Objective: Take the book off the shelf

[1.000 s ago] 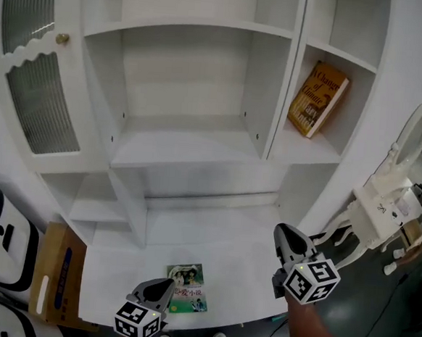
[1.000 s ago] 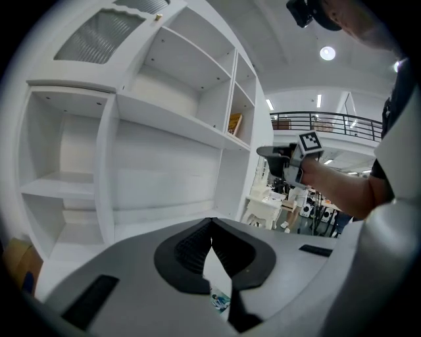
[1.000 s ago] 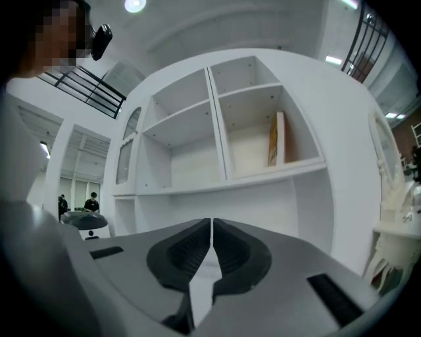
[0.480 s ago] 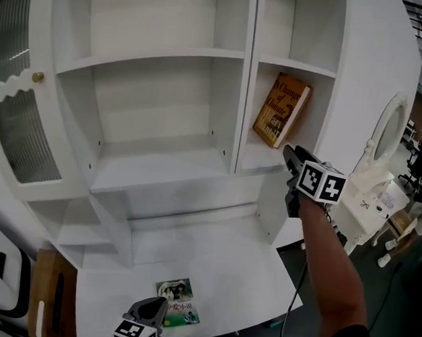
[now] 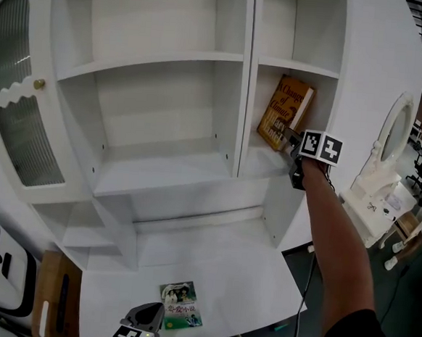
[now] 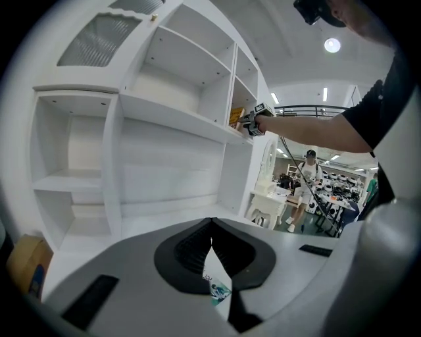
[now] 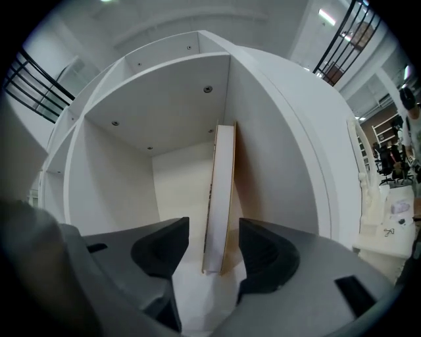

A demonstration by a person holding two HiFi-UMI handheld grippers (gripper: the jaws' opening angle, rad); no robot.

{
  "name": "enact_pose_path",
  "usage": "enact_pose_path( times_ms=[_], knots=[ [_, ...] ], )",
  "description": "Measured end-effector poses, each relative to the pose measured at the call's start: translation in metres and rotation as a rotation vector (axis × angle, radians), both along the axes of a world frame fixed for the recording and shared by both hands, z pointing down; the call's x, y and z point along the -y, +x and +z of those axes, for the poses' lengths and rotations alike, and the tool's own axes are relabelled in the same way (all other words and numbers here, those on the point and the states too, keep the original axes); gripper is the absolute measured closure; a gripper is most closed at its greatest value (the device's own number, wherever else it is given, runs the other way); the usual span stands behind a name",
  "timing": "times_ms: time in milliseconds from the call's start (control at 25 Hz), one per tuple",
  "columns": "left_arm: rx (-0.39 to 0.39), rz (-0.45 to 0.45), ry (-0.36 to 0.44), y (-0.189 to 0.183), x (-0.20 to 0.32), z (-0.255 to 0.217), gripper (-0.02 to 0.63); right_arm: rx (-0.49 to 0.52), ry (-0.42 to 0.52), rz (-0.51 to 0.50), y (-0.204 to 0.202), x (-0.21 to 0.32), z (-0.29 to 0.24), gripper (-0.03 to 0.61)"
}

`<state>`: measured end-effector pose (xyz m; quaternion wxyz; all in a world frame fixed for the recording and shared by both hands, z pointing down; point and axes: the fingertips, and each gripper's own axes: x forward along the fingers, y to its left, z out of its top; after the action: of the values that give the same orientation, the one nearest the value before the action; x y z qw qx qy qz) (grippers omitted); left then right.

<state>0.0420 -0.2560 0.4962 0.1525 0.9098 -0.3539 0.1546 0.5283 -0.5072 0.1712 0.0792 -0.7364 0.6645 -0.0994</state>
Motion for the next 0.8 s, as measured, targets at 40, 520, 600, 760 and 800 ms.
enact_pose_path(
  times_ms=[40,520,600,760,800],
  knots=[
    [0.001,-0.006,0.0,-0.001,0.0,0.0,0.603,0.002,-0.001,0.004,0.003,0.004,-0.002,0.348],
    [-0.015,-0.069,0.003,0.002,0.006,-0.002,0.603,0.05,0.03,-0.005,0.019,0.04,-0.009,0.321],
    [-0.019,-0.085,0.003,0.002,0.006,-0.001,0.603,0.055,0.02,-0.003,0.019,0.045,-0.007,0.321],
    [-0.025,-0.124,0.006,-0.001,0.006,-0.001,0.603,0.072,0.035,0.02,0.023,0.053,-0.008,0.322],
    [-0.027,-0.133,0.006,-0.001,0.006,-0.001,0.603,0.081,0.036,0.018,0.024,0.054,-0.008,0.323]
  ],
)
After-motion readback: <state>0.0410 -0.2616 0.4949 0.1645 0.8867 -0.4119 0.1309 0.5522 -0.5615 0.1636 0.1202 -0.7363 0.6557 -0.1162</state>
